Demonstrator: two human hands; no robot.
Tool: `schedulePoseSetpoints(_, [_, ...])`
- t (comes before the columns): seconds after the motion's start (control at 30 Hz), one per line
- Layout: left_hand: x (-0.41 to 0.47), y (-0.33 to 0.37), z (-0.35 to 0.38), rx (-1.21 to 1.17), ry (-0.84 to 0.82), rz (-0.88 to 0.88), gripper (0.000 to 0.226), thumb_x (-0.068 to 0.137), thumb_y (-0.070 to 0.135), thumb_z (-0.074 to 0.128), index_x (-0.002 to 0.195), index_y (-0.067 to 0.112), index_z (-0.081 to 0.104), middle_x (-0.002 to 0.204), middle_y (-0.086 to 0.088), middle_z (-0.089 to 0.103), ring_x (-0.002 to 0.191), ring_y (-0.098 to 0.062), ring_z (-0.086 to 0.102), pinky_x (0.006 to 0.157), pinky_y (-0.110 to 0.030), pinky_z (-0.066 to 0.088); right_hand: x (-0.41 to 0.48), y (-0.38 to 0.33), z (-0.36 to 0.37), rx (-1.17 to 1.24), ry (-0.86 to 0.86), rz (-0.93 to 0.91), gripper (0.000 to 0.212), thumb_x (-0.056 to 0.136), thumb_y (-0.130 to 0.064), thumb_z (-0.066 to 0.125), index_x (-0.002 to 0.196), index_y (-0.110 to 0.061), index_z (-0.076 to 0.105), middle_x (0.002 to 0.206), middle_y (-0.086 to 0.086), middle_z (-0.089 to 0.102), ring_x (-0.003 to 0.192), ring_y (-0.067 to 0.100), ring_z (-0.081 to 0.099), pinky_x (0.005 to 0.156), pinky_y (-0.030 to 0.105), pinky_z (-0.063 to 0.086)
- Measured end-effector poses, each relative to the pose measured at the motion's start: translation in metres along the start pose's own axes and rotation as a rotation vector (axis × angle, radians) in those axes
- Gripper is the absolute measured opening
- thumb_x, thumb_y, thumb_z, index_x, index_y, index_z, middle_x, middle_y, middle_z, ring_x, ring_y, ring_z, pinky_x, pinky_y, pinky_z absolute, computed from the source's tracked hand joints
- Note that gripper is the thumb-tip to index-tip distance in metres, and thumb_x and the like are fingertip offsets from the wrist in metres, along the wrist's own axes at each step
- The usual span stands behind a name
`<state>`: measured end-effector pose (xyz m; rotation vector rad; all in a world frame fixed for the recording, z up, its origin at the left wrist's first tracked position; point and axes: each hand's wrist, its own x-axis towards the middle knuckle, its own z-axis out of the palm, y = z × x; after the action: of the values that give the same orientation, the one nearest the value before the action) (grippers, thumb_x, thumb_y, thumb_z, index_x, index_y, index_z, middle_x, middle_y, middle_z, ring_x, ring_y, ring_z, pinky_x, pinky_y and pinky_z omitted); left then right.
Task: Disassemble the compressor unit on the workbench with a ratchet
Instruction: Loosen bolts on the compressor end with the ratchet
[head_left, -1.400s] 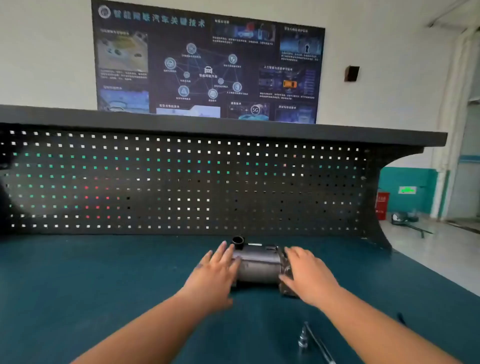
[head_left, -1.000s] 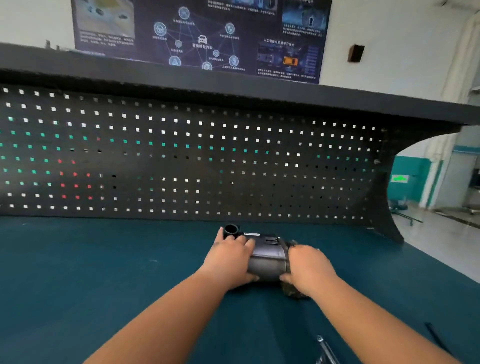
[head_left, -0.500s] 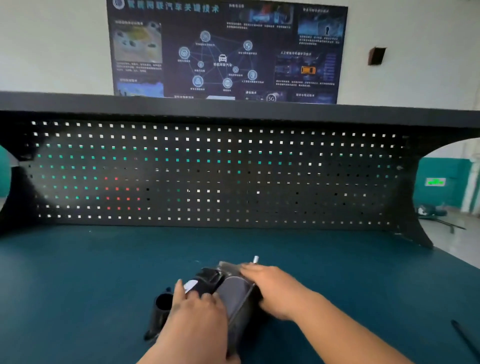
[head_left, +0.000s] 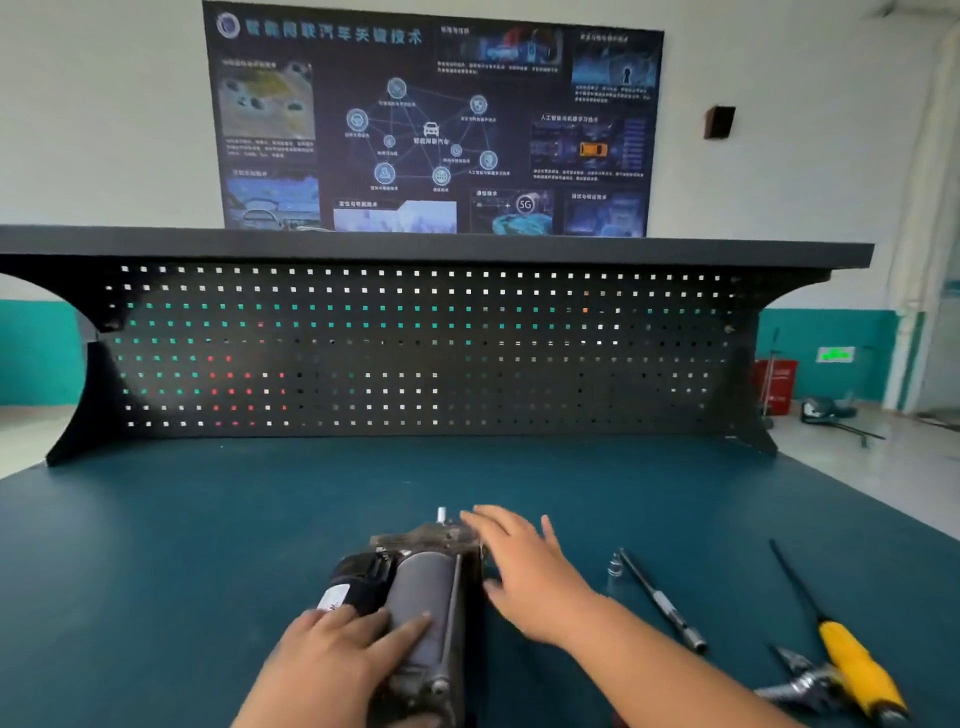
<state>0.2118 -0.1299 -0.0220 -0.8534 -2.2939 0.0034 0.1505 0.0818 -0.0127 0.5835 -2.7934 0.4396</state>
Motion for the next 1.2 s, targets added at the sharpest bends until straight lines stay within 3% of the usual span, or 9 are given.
schedulePoseSetpoints(0.07, [-0.01, 0.002, 0.006, -0.016, 0.058, -0.039, 0.065, 0.08, 0.074, 0.026, 0.091, 0.034, 0.077, 0.076, 0.013, 0.072, 0.065, -0.005, 0.069, 0.075, -0.026, 0.036, -0.015, -0.007, -0.006, 0.245, 0.057, 0.028, 0.055, 0.093, -0.019, 0.052, 0.144, -0.027, 0.034, 0.15, -0.009, 0.027, 0.139, 0.012, 0.026, 0.118, 0.032, 0.014])
schedulePoseSetpoints(0.2, [-0.012, 0.01, 0.009, 0.009, 0.044, -0.112, 0.076, 0.085, 0.075, 0.017, 0.095, 0.029, 0.076, 0.082, 0.004, 0.074, 0.07, -0.009, 0.071, 0.085, -0.034, 0.044, -0.053, -0.028, -0.002, 0.473, 0.028, -0.062, 0.045, 0.091, -0.035, 0.058, 0.133, -0.023, 0.049, 0.137, -0.011, 0.043, 0.126, -0.005, 0.037, 0.098, -0.001, 0.02])
schedulePoseSetpoints(0.27, [-0.009, 0.013, 0.009, 0.029, 0.031, -0.117, 0.069, 0.082, 0.073, 0.029, 0.095, 0.025, 0.077, 0.082, 0.001, 0.075, 0.064, -0.011, 0.071, 0.07, -0.039, 0.056, -0.067, -0.034, 0.008, 0.495, -0.017, -0.083, 0.051, 0.088, -0.041, 0.059, 0.135, -0.023, 0.046, 0.141, -0.015, 0.035, 0.129, -0.007, 0.031, 0.101, 0.002, 0.017])
schedulePoseSetpoints(0.37, [-0.007, 0.019, 0.009, 0.026, 0.024, -0.121, 0.06, 0.067, 0.065, 0.043, 0.094, 0.024, 0.077, 0.082, -0.001, 0.075, 0.056, -0.014, 0.068, 0.054, -0.021, 0.052, -0.08, -0.036, 0.023, 0.457, -0.006, -0.079, 0.058, 0.089, -0.04, 0.059, 0.14, -0.024, 0.036, 0.146, -0.021, 0.018, 0.134, -0.007, 0.02, 0.107, 0.009, 0.013])
schedulePoseSetpoints(0.87, [0.011, 0.035, 0.01, -0.056, -0.028, -0.195, 0.081, 0.081, 0.078, 0.019, 0.1, 0.023, 0.076, 0.081, -0.001, 0.075, 0.055, -0.018, 0.068, 0.044, -0.023, 0.049, -0.086, -0.036, 0.02, 0.607, 0.045, 0.066, 0.051, 0.1, -0.022, 0.045, 0.147, -0.02, 0.028, 0.155, -0.012, 0.015, 0.136, -0.005, 0.014, 0.107, 0.009, 0.01])
schedulePoseSetpoints(0.97, [0.01, 0.031, 0.01, -0.097, -0.089, -0.201, 0.071, 0.07, 0.068, 0.037, 0.11, 0.021, 0.072, 0.089, -0.003, 0.075, 0.068, -0.023, 0.07, 0.058, -0.031, 0.053, -0.09, -0.039, 0.018, 0.611, 0.032, 0.154, 0.063, 0.096, -0.026, 0.051, 0.15, -0.018, 0.02, 0.156, -0.007, 0.013, 0.142, 0.007, 0.016, 0.108, 0.013, 0.011])
schedulePoseSetpoints(1.07, [0.007, 0.04, 0.011, -0.087, -0.101, -0.247, 0.084, 0.072, 0.071, 0.027, 0.133, 0.02, 0.054, 0.124, -0.003, 0.063, 0.112, -0.025, 0.06, 0.104, -0.052, 0.031, -0.11, -0.036, 0.017, 0.664, 0.069, 0.203, 0.065, 0.093, -0.026, 0.056, 0.148, -0.023, 0.022, 0.151, -0.008, 0.019, 0.138, 0.005, 0.023, 0.11, 0.017, 0.018])
schedulePoseSetpoints(1.13, [0.009, 0.056, 0.011, -0.129, -0.023, -0.308, 0.094, 0.077, 0.079, 0.014, 0.143, 0.016, 0.04, 0.145, -0.005, 0.042, 0.136, -0.031, 0.036, 0.108, -0.061, 0.009, -0.125, -0.031, 0.011, 0.766, 0.157, 0.187, 0.051, 0.092, -0.016, 0.055, 0.136, -0.033, 0.037, 0.141, -0.012, 0.033, 0.128, -0.008, 0.033, 0.108, 0.018, 0.029])
schedulePoseSetpoints(1.2, [0.018, 0.085, 0.008, -0.222, 0.079, -0.242, 0.087, 0.086, 0.071, 0.016, 0.143, 0.008, 0.038, 0.149, -0.006, 0.035, 0.14, -0.034, 0.024, 0.107, -0.062, 0.011, -0.141, -0.025, 0.002, 0.864, 0.294, 0.2, 0.043, 0.091, -0.004, 0.053, 0.114, -0.04, 0.05, 0.131, -0.013, 0.046, 0.116, -0.015, 0.041, 0.097, 0.013, 0.036])
